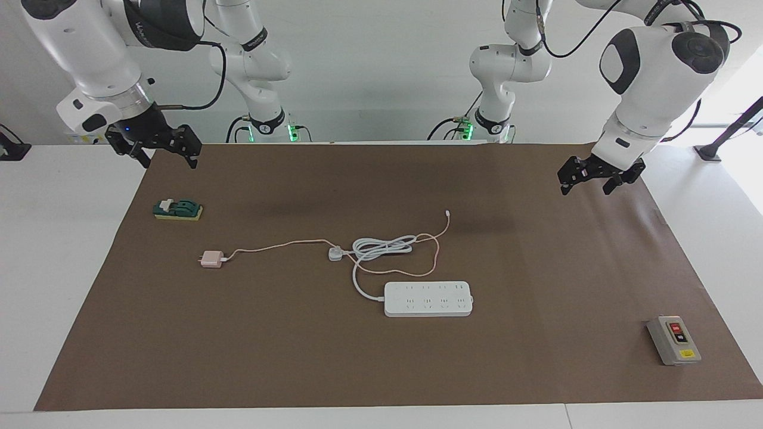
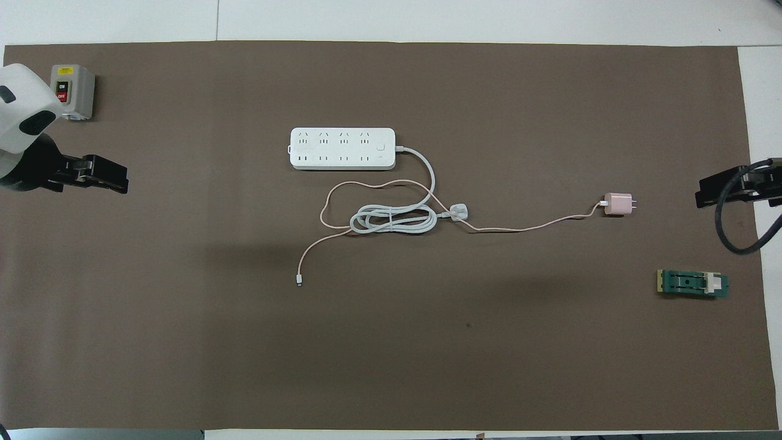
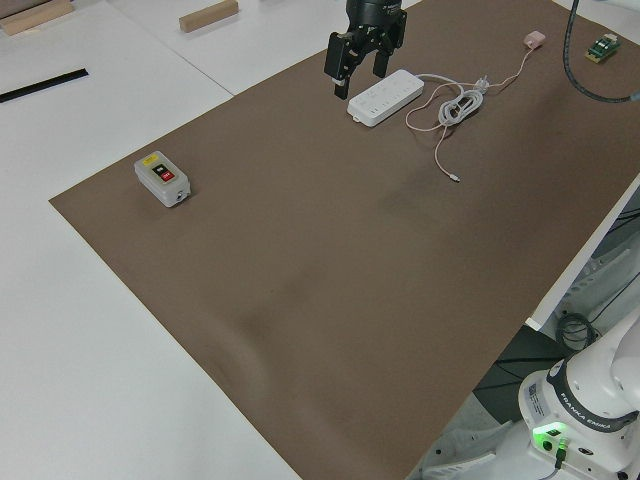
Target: Plug charger into power strip
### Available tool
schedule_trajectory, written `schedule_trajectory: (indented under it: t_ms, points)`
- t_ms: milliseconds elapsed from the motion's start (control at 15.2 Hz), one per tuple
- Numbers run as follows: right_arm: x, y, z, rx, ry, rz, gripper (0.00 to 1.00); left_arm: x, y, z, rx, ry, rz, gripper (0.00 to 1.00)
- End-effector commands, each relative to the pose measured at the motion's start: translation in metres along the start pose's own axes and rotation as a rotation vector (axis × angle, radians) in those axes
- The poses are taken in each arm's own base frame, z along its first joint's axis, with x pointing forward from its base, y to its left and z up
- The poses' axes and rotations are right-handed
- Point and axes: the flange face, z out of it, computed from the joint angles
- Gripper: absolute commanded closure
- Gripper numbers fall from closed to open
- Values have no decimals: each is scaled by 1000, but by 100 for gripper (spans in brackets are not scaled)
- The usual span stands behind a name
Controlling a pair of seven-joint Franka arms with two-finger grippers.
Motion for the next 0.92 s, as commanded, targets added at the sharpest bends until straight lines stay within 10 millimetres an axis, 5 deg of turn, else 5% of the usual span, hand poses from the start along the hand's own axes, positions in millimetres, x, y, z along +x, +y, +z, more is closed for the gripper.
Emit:
schedule_trajectory:
  t_ms: [0, 593, 856]
  points:
    - [1, 6, -2, -10, -5, -24, 0, 0, 2, -2, -9, -13, 0, 0]
    - [-3, 22, 5, 3, -13, 12, 0, 0, 2, -2, -9, -13, 0, 0]
    - [-7, 44, 36, 65, -32, 209, 0, 0, 2, -2, -9, -18, 0, 0]
